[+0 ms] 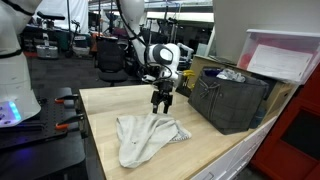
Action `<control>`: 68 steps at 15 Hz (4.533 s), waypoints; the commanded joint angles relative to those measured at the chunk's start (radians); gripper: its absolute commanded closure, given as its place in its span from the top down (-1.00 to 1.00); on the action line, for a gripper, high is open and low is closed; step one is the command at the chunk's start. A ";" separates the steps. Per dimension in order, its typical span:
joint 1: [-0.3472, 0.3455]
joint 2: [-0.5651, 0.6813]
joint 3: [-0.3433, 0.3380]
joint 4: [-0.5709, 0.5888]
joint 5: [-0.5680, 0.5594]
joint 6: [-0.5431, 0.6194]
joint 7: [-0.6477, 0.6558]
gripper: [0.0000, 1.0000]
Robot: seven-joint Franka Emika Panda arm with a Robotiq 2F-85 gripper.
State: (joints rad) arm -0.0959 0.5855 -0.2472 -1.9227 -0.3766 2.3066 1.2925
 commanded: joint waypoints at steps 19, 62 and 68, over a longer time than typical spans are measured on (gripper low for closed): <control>0.096 0.170 -0.013 0.046 -0.008 0.211 -0.995 -0.14; 0.243 -0.077 0.044 -0.088 0.029 0.123 -0.560 1.00; 0.191 0.057 0.049 0.062 0.233 0.080 -0.445 1.00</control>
State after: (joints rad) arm 0.1116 0.5748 -0.2020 -1.9525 -0.2150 2.4172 0.7936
